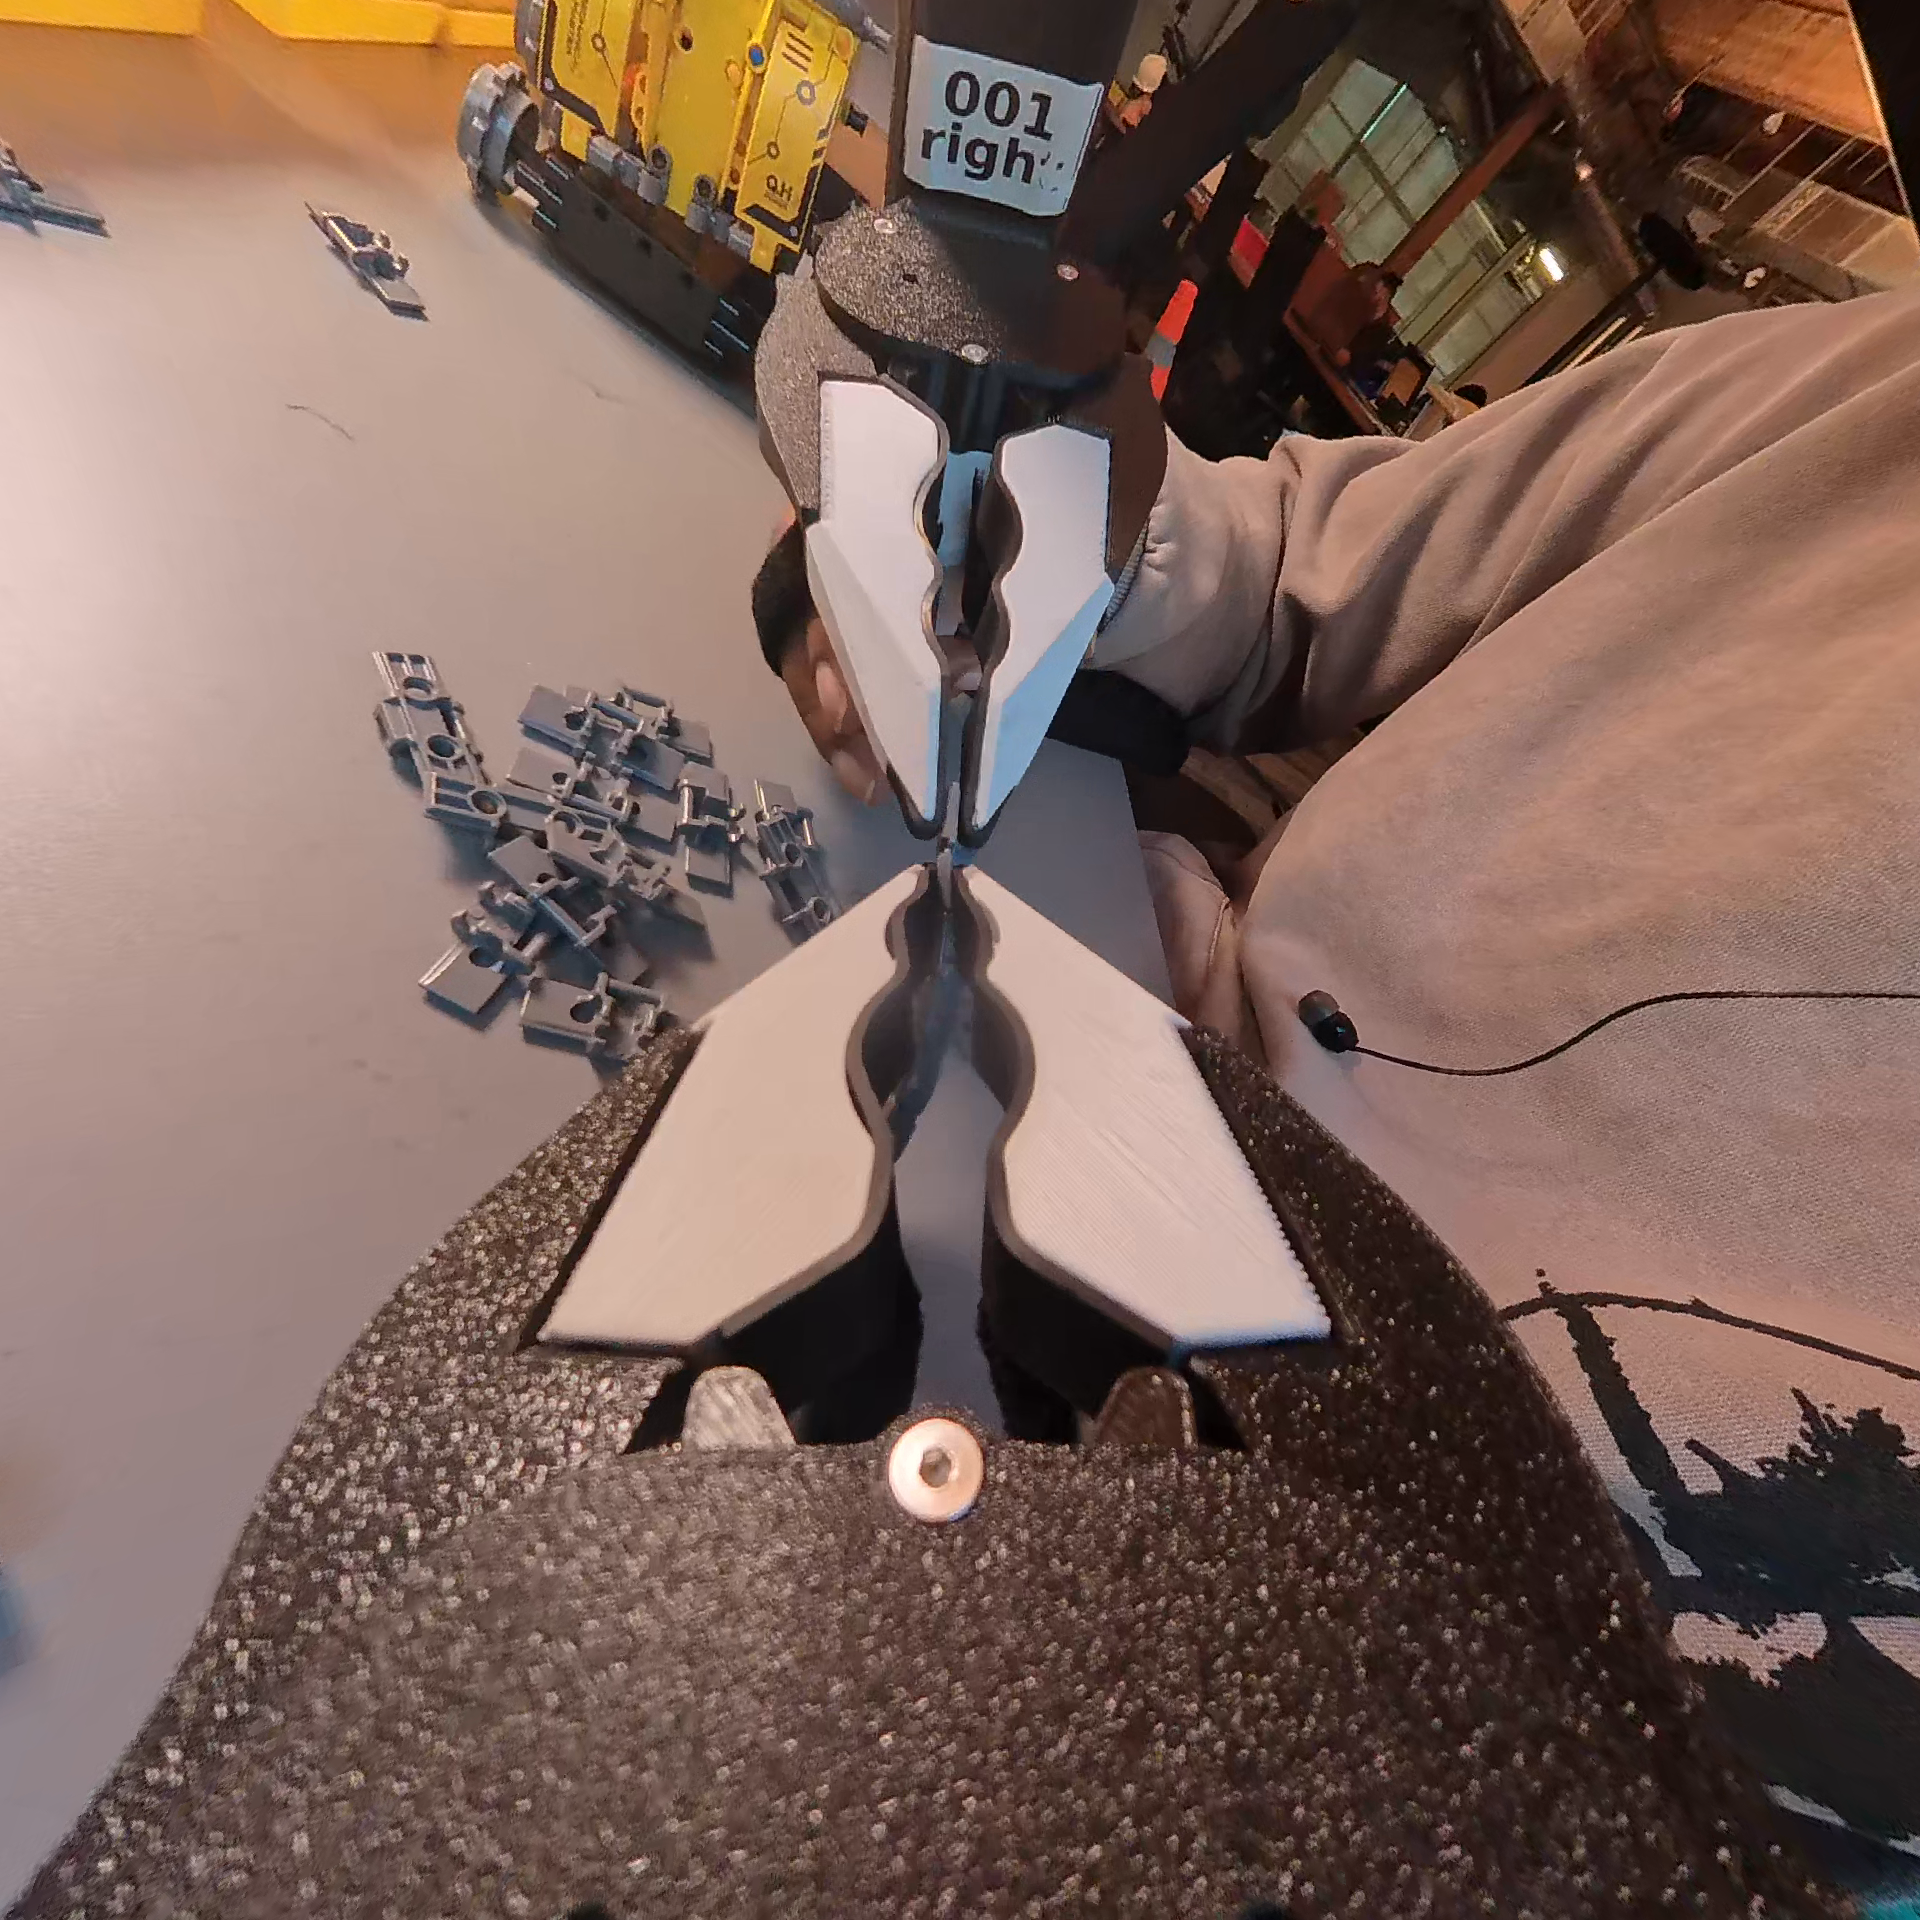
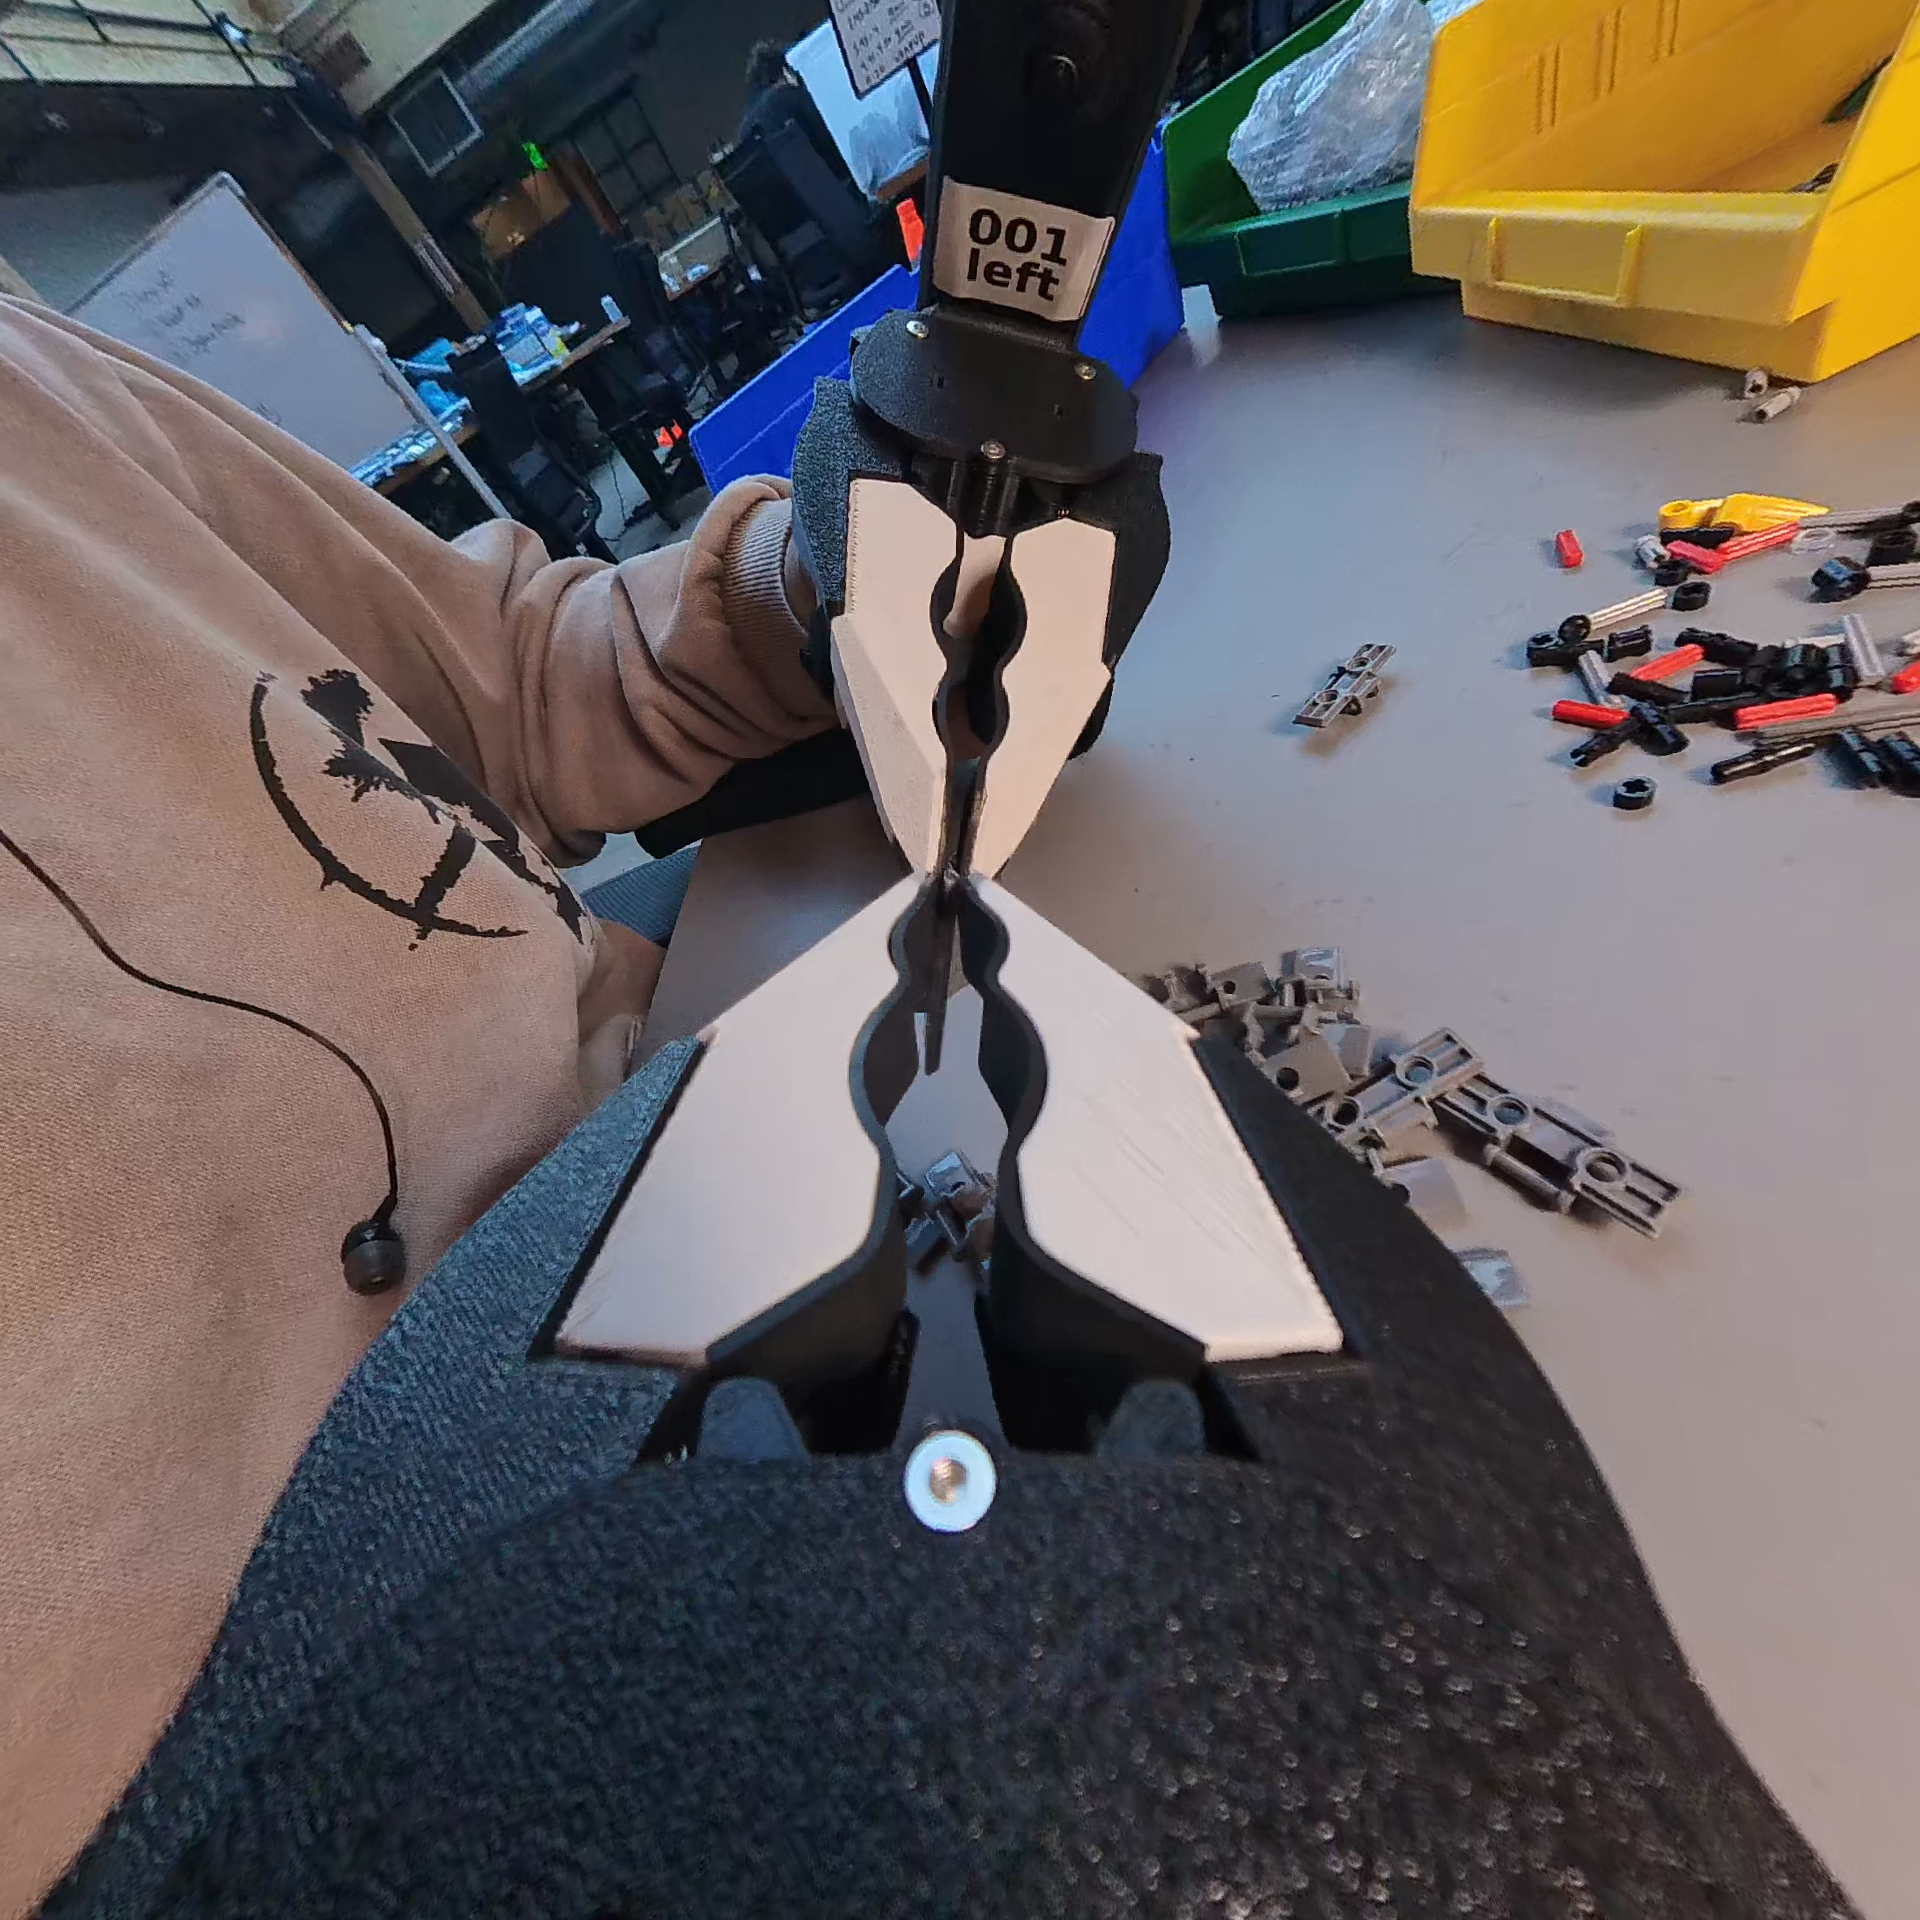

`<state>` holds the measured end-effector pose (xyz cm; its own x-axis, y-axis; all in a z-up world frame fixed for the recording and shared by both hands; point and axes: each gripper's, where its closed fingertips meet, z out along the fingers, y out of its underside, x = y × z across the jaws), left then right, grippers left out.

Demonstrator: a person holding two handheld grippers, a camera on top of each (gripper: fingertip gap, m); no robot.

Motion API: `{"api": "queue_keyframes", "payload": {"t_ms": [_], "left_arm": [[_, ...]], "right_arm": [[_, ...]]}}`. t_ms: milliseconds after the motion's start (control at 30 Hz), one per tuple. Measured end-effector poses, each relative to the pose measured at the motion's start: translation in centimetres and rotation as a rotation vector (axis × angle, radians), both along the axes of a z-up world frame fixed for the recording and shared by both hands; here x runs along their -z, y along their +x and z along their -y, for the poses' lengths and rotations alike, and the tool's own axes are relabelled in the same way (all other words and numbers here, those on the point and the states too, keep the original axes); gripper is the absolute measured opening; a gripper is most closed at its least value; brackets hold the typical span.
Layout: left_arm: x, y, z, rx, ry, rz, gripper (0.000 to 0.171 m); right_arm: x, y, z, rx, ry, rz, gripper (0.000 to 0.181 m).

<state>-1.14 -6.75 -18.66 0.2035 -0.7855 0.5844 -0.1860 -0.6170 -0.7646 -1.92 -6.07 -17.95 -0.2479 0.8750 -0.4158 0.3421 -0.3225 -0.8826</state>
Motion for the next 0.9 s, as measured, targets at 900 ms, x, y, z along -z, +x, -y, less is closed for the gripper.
{"api": "queue_keyframes", "payload": {"t_ms": [900], "left_arm": [[1.9, -1.5, -1.4, -0.079, -0.082, -0.076, 0.001]], "right_arm": [[0.7, 1.1, -1.3, 0.025, 0.240, 0.027, 0.002]]}}
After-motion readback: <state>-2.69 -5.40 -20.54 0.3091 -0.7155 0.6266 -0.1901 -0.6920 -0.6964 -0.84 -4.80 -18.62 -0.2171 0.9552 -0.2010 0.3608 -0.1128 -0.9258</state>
